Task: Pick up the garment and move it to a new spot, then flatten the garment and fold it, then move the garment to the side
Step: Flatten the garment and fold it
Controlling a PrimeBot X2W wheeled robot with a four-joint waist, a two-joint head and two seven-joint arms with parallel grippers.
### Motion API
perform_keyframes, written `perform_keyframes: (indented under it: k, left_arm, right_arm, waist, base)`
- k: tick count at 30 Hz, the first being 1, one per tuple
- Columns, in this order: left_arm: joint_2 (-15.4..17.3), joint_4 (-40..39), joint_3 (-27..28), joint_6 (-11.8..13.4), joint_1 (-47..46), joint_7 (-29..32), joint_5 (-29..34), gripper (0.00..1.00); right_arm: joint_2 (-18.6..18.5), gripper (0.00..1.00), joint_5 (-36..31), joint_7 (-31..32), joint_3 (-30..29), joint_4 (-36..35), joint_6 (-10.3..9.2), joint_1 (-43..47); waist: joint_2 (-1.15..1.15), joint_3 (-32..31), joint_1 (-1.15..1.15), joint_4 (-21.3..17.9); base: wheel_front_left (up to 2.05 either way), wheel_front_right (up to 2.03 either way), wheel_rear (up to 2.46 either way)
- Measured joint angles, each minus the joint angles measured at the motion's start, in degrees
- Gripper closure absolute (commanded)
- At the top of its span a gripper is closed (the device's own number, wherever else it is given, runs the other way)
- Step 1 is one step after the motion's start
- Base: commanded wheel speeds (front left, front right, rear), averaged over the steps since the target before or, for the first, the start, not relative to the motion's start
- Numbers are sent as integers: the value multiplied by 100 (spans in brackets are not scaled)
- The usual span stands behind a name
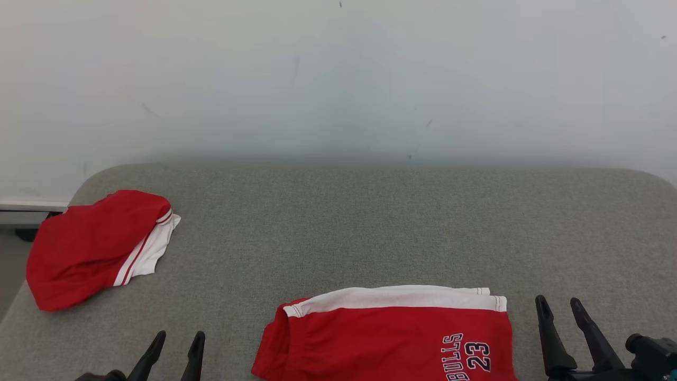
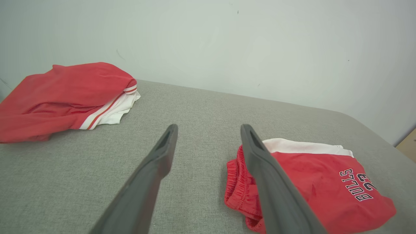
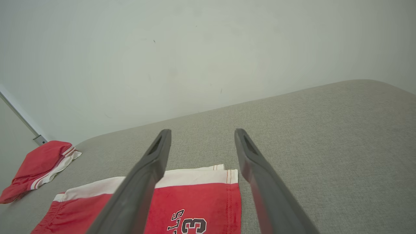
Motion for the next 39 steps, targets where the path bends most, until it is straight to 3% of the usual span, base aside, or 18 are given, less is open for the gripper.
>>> perform_keyframes:
  k: [13, 17, 22, 23, 24, 30, 39]
  left_arm:
    - [-76, -197, 157, 0, 52, 252, 225, 0]
    - [-113, -237, 192, 0, 93, 305, 270, 0]
    - [-213, -286, 171, 0, 119, 414, 302, 0]
    - [-231, -302, 107, 0, 99, 478, 310, 0]
    - [-245, -309, 83, 0, 96, 495, 310, 0]
    - [-269, -334, 25, 0, 4, 599, 343, 0]
    - [-289, -350, -30, 0, -55, 705, 357, 0]
  right_arm:
    - [58, 0, 164, 312, -13, 169, -57, -8]
    - [63, 0, 318, 840, 88, 307, -153, -70]
    - [104, 0, 615, 1696, 11, 691, -470, -511]
    - [18, 0, 594, 2013, 11, 914, -680, -650]
    - [-47, 0, 591, 2190, 18, 1031, -739, -707]
    - [-129, 0, 597, 3076, 236, 1496, -813, -1098]
    - [-175, 0, 495, 3868, 323, 1954, -948, -1480]
  waist:
    - [0, 37, 0, 12]
    - [0, 54, 0, 3]
    - [0, 76, 0, -6]
    - [0, 88, 0, 7]
    - [0, 95, 0, 19]
    - [0, 138, 0, 117]
    - [0, 202, 0, 277]
  base:
    - [0, 0, 0]
    - [0, 0, 0]
    - [0, 0, 0]
    - [0, 0, 0]
    - [0, 0, 0]
    - [0, 0, 0]
    - [0, 0, 0]
